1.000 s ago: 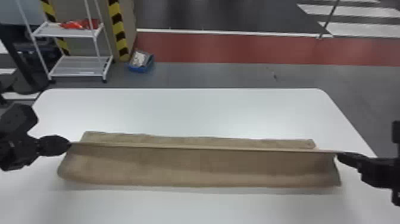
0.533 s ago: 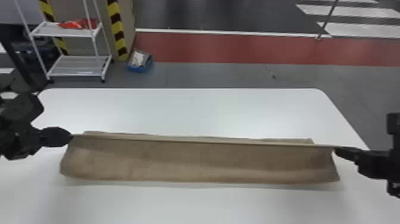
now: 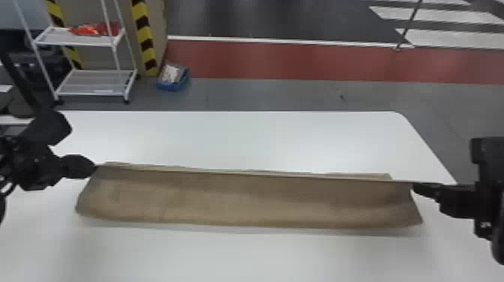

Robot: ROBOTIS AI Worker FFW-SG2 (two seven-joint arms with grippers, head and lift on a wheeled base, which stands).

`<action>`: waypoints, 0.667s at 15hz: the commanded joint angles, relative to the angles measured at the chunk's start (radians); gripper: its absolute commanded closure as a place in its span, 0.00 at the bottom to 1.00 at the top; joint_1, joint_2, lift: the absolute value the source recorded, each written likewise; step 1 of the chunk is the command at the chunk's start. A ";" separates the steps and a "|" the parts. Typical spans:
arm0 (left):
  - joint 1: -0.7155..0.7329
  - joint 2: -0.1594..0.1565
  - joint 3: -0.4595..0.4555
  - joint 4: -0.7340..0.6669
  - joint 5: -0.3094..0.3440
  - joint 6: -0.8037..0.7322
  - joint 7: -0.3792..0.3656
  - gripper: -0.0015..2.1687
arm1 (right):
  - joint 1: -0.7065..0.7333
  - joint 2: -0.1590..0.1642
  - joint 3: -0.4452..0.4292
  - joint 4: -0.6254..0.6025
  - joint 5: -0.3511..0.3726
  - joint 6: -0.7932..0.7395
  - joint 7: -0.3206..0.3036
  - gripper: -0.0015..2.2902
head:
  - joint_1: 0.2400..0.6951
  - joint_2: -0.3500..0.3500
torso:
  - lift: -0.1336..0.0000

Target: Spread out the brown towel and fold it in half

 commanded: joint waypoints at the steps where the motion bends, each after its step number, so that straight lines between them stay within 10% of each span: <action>1: -0.028 0.000 -0.019 0.041 -0.016 0.005 0.006 0.70 | -0.011 -0.001 0.002 0.021 0.007 -0.003 0.000 0.58 | 1.00 0.38 | 0.04; 10: -0.076 0.006 -0.047 0.081 -0.028 0.002 0.020 0.70 | -0.074 0.000 0.039 0.049 0.027 -0.003 -0.002 0.58 | 1.00 0.39 | 0.04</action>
